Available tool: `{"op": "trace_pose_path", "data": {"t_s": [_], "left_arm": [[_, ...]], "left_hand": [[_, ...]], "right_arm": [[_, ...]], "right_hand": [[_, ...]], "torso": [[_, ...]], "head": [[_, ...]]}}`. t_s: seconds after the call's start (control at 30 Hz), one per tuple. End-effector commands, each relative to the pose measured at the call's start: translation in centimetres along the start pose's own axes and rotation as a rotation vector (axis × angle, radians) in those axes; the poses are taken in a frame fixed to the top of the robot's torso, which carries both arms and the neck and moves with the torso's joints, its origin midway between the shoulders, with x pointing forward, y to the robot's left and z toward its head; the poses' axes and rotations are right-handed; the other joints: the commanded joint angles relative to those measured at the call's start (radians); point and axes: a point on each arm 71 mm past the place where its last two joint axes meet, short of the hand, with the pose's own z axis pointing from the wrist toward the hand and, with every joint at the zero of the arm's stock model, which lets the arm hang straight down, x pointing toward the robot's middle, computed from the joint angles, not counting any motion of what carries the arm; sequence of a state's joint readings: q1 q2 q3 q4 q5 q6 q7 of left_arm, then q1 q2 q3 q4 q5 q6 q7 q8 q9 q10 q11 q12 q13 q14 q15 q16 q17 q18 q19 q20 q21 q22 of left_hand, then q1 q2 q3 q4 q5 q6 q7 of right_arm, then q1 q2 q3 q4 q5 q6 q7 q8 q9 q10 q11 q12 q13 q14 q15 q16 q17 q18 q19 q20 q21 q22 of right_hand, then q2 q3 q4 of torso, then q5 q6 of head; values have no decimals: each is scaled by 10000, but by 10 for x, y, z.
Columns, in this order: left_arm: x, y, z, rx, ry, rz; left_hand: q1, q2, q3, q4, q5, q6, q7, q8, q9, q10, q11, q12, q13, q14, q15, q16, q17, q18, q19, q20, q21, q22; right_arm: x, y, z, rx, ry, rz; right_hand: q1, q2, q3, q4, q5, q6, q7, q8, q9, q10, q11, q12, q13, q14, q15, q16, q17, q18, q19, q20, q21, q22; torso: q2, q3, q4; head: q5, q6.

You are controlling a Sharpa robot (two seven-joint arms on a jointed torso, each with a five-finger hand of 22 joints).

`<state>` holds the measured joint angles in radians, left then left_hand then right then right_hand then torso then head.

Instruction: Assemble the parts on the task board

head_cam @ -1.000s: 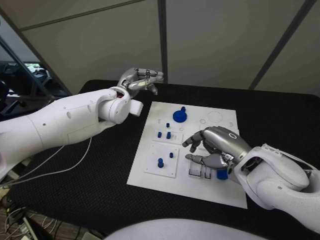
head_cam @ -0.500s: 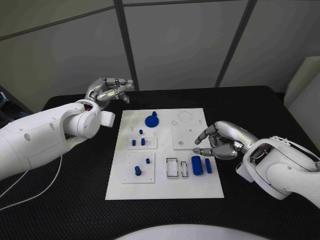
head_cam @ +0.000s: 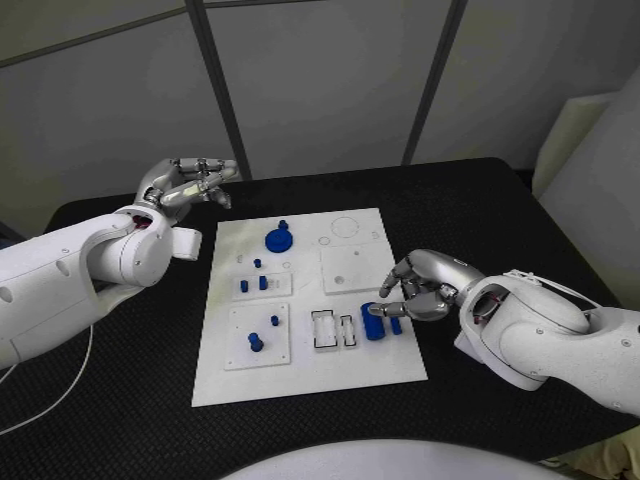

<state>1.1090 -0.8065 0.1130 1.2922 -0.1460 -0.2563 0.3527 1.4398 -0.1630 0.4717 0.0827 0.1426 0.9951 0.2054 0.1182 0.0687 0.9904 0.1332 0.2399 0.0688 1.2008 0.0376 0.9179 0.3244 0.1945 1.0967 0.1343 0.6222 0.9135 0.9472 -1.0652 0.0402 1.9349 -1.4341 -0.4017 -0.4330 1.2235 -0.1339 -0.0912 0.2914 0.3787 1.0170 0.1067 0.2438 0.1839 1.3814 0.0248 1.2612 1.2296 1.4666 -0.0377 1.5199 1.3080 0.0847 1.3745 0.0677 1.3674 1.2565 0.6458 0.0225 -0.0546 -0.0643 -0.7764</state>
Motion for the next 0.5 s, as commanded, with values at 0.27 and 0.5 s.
{"op": "trace_pose_path", "data": {"t_s": [0.27,0.5], "left_arm": [[1,-2,-1,129,89,-61],[-1,-2,-2,118,74,-50]], "left_hand": [[-57,45,-36,-5,-50,-69,-25,41,-7,-91,7,66,-10,-60,27,-30,-11,-122,-63,16,-65,-9],[-86,46,-51,7,-51,-74,-28,47,-7,-103,8,80,-9,-58,30,-27,-18,-122,-65,20,-71,-13]], "right_arm": [[17,3,3,260,271,-1058],[21,2,4,327,344,-1259]], "right_hand": [[-135,56,-179,4,-78,-52,-13,121,73,106,15,139,145,845,-38,56,1612,-126,60,17,45,26],[-193,111,-292,12,-108,-35,-31,194,131,87,5,123,162,835,-44,35,1565,-116,31,15,16,-12]], "torso": [[29,-9,13],[33,-8,3]], "head": [[-92,-67],[-75,-102]]}}
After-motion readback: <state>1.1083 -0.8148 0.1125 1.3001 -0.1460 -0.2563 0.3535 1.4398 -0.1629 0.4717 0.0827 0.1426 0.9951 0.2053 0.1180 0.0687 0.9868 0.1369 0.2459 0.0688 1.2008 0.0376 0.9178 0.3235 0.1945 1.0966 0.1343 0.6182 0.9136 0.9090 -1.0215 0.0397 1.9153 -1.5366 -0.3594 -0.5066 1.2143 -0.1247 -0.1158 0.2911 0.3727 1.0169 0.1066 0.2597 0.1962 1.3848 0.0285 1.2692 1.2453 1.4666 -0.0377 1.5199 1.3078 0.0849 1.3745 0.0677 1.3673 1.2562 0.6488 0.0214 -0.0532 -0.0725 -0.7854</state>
